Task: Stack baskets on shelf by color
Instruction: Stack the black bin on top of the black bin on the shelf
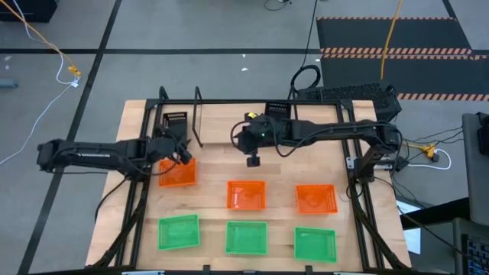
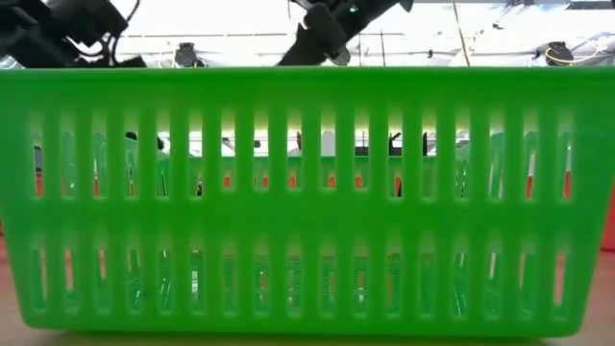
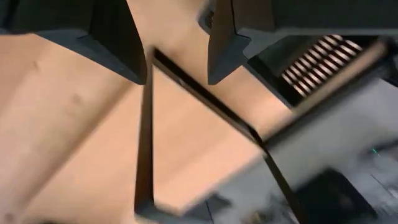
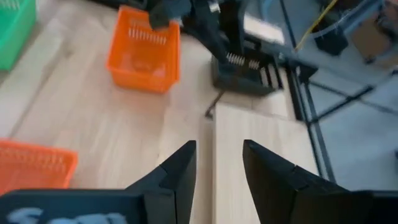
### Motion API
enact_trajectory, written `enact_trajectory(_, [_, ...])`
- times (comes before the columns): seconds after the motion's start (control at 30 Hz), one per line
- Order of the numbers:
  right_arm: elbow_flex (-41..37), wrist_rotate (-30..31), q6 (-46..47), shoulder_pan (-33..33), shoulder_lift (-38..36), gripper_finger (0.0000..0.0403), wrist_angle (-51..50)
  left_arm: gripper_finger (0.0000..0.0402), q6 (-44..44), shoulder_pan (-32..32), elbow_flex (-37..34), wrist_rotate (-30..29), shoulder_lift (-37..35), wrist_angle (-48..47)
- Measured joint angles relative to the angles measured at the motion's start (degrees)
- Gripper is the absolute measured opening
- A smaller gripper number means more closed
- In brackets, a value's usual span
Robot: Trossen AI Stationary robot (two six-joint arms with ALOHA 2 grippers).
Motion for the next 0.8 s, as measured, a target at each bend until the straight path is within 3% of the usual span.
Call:
enact_trajectory(0.13, [0.00, -2.57, 2.03, -0.34, -1.18, 0.0128, -3.93, 0.0173, -2.49, 5.92, 5.99, 8.17, 2.93, -9.38])
enact_trajectory(0.27, [0.00, -7.24, 3.52, -0.81, -2.18, 0.0128, -5.40, 0.0173, -2.63, 10.62, 13.14, 8.79, 6.63, -20.21])
enact_trajectory(0.4, [-0.91, -9.19, 4.35, -0.87, -2.64, 0.0128, -7.53, 0.0173, -0.98, 13.02, 17.24, 9.61, 9.90, -24.23])
enact_trajectory(0.67, [-15.35, -9.22, 6.27, -1.08, -8.42, 0.0128, 2.77, 0.0172, 10.55, 16.96, 17.85, 19.62, 15.55, -23.56])
enact_trajectory(0.8, [-23.30, -9.23, 9.18, -1.67, -13.21, 0.0128, 9.16, 0.0172, 13.83, 19.33, 18.52, 20.23, 19.33, -23.89])
